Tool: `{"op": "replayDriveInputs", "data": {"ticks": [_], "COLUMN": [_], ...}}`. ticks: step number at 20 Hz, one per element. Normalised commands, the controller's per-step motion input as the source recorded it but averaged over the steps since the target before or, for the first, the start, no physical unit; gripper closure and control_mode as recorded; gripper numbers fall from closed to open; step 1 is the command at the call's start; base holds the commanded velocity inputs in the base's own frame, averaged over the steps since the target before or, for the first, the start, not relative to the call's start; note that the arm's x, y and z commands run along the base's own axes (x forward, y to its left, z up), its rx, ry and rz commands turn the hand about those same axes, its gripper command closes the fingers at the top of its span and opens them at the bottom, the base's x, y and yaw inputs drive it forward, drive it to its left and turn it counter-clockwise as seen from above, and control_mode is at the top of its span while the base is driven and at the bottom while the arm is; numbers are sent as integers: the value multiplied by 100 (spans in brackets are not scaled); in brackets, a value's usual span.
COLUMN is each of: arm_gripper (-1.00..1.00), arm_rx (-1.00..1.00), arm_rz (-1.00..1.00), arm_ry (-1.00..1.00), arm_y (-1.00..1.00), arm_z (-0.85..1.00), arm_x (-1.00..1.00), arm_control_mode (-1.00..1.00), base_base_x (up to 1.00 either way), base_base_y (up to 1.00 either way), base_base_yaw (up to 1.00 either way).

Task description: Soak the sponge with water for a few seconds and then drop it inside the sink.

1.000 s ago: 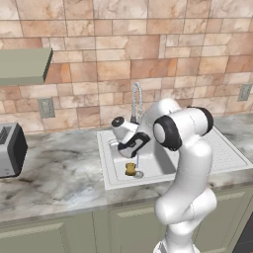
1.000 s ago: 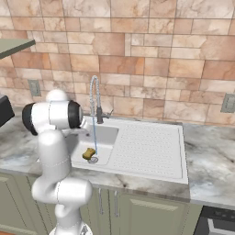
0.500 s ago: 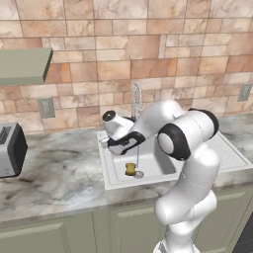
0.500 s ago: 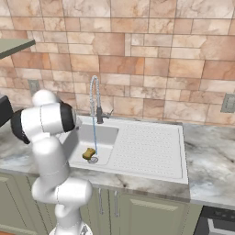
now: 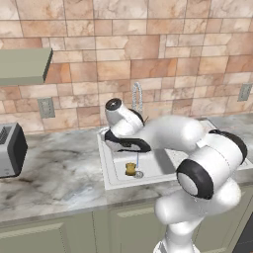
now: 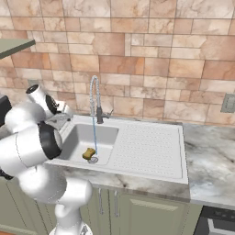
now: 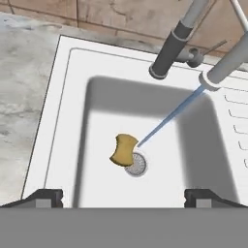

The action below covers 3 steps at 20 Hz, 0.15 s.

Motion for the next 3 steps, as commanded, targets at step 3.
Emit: {"op": "replayDriveInputs", "data": {"ticks": [3], "arm_gripper": [-100], "arm_rx": [0], "arm_rz": [5], "arm_ry": [-29], "arm_y": [0], "arm_z": [70], "arm_x": [-100], "arm_control_mode": [-100], "base_base_x": [0], "base_base_y": [0], "base_base_yaw": [0]}}
